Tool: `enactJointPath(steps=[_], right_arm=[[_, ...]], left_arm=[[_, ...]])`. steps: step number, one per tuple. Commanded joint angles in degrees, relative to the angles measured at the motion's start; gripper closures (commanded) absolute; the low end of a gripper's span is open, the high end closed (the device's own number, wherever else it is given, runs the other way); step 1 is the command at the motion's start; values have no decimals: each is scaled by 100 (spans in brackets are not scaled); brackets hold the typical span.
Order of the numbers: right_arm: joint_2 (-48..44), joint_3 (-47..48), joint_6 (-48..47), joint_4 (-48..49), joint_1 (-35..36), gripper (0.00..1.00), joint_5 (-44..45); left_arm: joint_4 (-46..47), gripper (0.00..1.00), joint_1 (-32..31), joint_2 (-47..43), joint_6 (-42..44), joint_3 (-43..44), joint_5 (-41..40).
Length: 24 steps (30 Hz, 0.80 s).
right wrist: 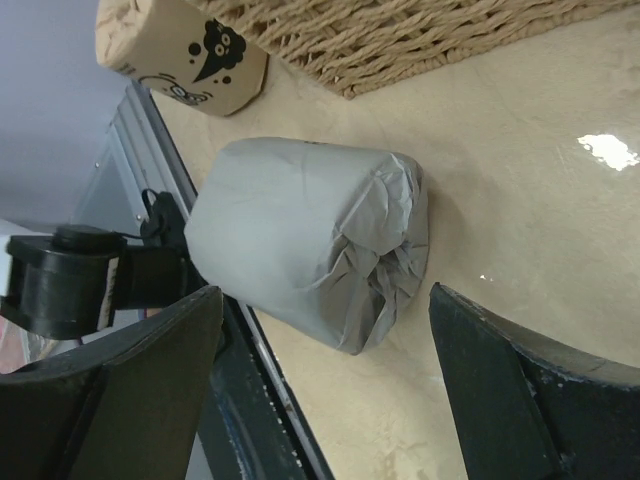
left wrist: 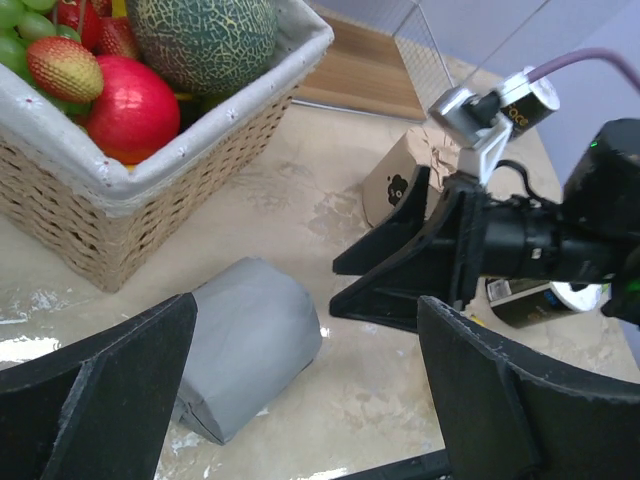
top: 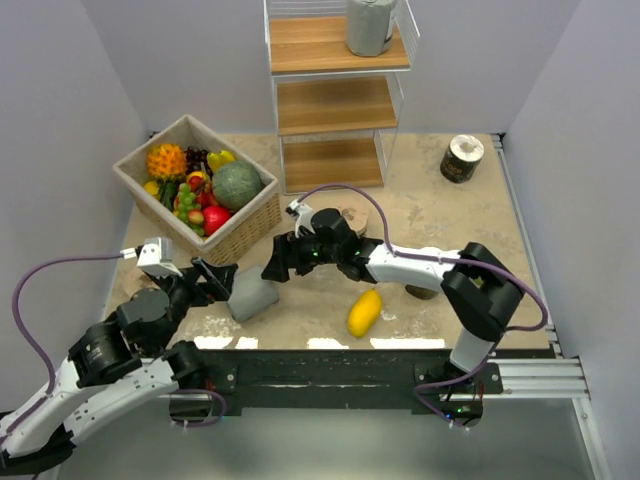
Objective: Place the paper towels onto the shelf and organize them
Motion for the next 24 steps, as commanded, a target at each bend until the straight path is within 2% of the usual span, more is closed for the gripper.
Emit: enactJointPath(steps=[1,6,13,19,24], right_arm=[[326,277,97,923,57,8,-611],[801,101,458,1581,127,10,-962],[1223,118,607,1960,224,16,-1261],[1399,-101,810,2751,233,29,-1481],[1478,-189,836,3024,233,45,-1525]], left_arm=[[29,3,-30,-133,-225,116,-309],[213,3,-30,-63,-85,54,-221],[231,3,-30,25,-58,54,-178],[257,3,-30,-10,-49,37,-169],[275,3,-30,8,-32,37,-151]])
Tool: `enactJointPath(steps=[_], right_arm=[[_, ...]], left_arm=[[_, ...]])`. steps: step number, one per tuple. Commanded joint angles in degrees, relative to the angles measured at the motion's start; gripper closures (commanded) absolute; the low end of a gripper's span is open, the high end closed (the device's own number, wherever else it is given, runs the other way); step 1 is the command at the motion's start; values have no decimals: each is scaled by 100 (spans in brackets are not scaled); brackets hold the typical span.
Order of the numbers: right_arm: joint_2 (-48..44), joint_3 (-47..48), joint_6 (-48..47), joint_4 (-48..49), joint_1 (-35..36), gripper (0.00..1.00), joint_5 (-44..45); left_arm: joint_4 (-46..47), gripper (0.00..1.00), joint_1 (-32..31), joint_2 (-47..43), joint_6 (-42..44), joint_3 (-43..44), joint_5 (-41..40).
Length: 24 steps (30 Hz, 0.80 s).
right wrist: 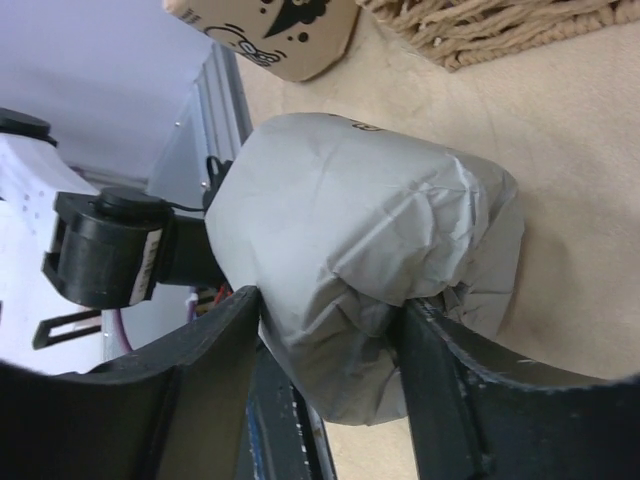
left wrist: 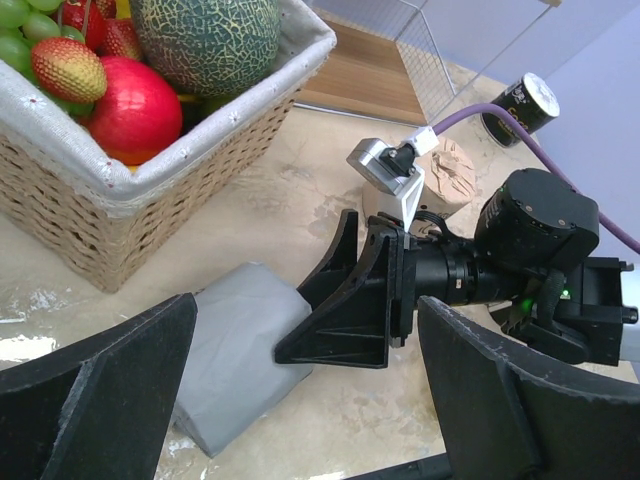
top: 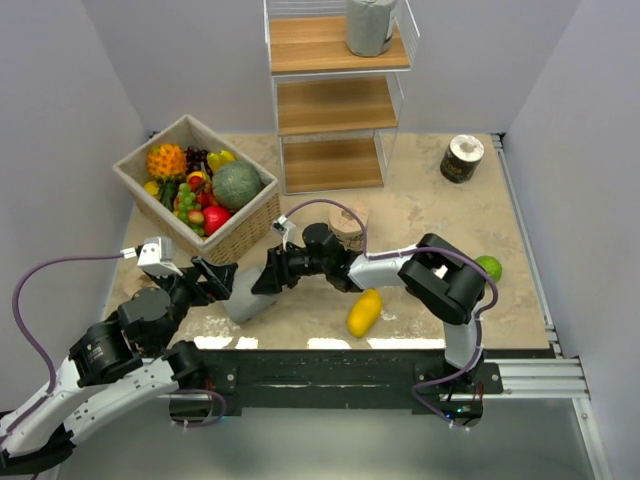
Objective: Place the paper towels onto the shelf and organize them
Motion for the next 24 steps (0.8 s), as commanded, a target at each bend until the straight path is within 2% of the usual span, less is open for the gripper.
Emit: enactJointPath(steps=[1,8,11,14,15,17,18,20,24], right_arm=[[34,-69,100,773,34,49,-207],[-377,-166,-76,554,43,60,20],[-799,-166,-470,-279,42,63,555],[-1494,18,-998,-1683,51,65,1556],[-1765,132,-1251,-2549,60,65,1811],[-1943,536,-1507,-3389,104,65,2582],[-2083,668,-1744,-4115,139,65,2883],[-2163,1054,-2008,-4700,270,65,3620],[-2076,1608,-2071,-5824,517,65,4519]], left_arm=[[262,3,-30,47,42,37,-59],[306,3,-30,47,86,19,-33],[306,3,-30,38,69,28,-33],[306,3,-30,-6,60,19,-33],[306,3,-30,-6,69,19,-33],[306,3,-30,3,60,10,-42],[306,3,-30,3,60,10,-42],[315,3,-30,29,60,10,-42],[315,3,-30,64,60,10,-59]])
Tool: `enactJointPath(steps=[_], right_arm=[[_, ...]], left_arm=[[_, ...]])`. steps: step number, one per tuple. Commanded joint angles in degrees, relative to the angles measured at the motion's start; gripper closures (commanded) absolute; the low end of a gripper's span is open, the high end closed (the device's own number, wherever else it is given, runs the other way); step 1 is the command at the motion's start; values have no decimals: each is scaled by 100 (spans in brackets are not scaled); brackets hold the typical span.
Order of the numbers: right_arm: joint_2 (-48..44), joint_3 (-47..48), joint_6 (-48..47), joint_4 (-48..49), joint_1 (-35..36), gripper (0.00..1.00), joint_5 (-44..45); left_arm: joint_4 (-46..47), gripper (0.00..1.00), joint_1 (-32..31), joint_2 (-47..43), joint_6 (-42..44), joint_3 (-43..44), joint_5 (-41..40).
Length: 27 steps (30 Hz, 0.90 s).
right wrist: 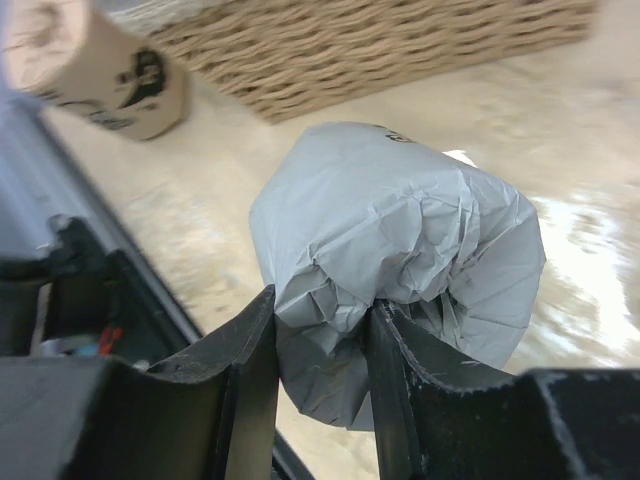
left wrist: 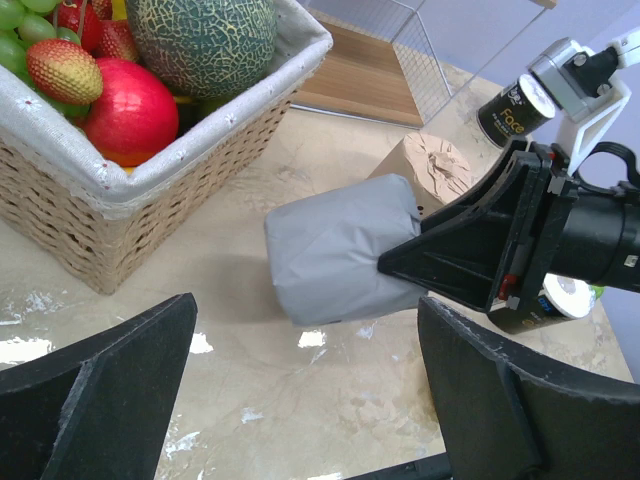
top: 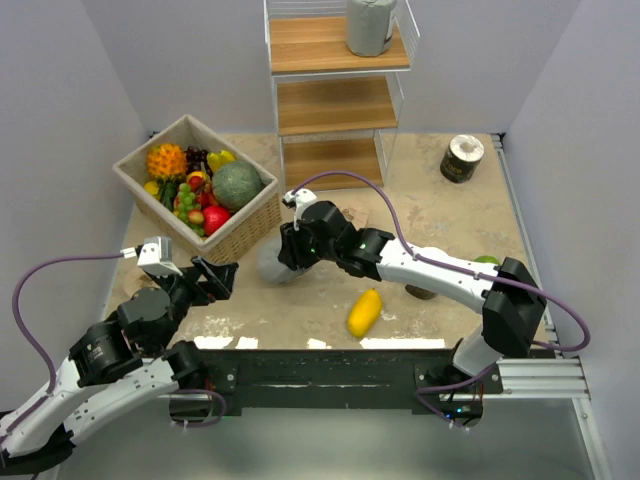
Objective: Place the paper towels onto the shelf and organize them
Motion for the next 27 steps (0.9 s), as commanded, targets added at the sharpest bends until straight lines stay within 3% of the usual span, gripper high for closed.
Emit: enactJointPath(steps=[1,8,13,18,21,27], right_arm=[[153,856,-439,-1753,425,65,1628],[1348,2326,-26,-3309,936,63,2904],[1280,2678,45,-3319,962,43,2659],[483,2276,168,-3064,971,28,2237],[-246,1828,370,-2985,962,27,2210],[-1829,765,809,-2967,962,27,2867]], left_arm=[[273,3,-30,91,47,19,-72],[203,4,-30,205,178,133,112],[-42,4,-39,731,477,589,323],[-702,2,-30,1907,635,1370,78],[-922,3,-30,2444,758,1723,94],[-290,4,-30,3121,1488,1952,814]])
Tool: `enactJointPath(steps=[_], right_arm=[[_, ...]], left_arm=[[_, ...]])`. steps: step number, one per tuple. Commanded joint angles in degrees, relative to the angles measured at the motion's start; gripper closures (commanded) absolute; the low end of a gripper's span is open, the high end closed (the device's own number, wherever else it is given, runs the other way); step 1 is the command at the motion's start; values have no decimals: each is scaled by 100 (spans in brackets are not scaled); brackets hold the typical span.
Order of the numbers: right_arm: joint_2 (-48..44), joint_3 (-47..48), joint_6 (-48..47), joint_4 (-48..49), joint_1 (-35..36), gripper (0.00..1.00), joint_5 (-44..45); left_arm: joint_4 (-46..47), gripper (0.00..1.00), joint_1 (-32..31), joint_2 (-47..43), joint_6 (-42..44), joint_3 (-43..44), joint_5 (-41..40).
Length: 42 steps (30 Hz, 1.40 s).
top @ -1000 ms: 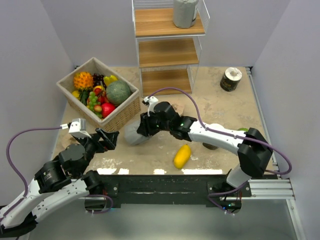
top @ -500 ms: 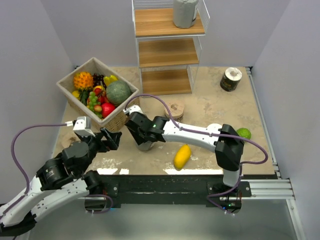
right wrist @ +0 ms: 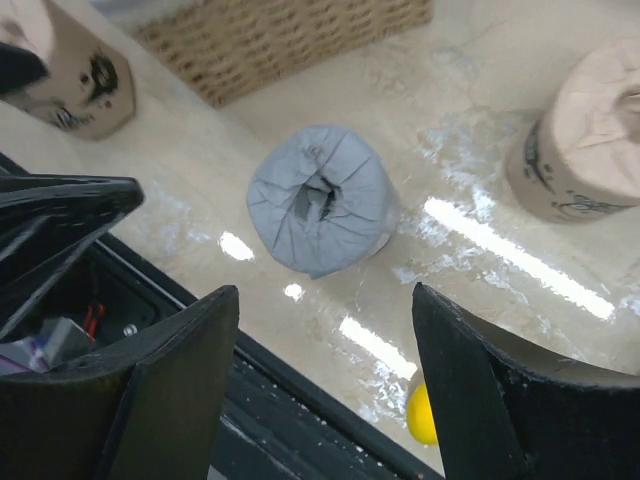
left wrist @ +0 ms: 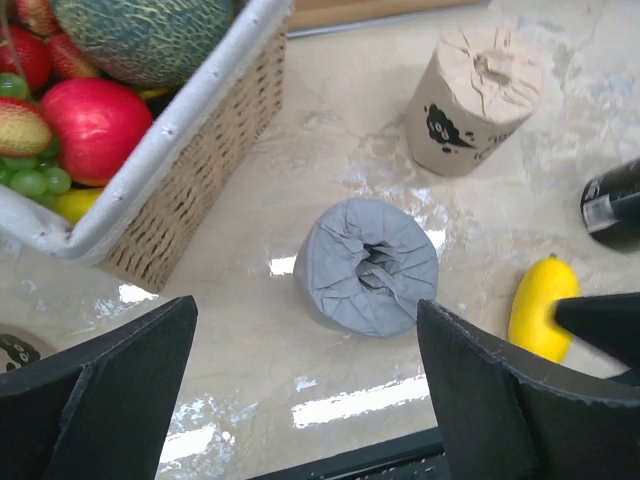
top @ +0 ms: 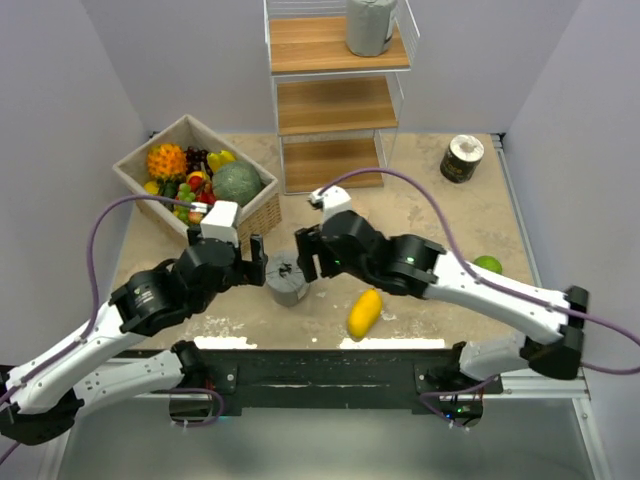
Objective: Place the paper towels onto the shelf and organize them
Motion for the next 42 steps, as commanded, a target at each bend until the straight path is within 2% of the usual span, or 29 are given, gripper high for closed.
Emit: enactJointPath(steps=[1,4,9,14,22,42], right_arm=[[-1390,-736,484,8,-8,27,683],[-2287,-1168,651,-19,-8,28,948],[-3283,-1537,739,-45,-8,28,1272],[-3846,-1660,678,-150,1,27,1563],[-3838,-1687,590,-212,-8,26,1625],[-3891,-1740,563,-133,-8,26,1616]], left_arm=[[329,4,-30,510,708,377,472],[364,7,-30,1231,927,561,797],[557,14,-39,2233,1174,746,1447],[900,15,-39,2586,1280,606,1738],[1349,16,-39,3008,1385,272,2125],[1911,26,-39,3193,1069,-607,2046]])
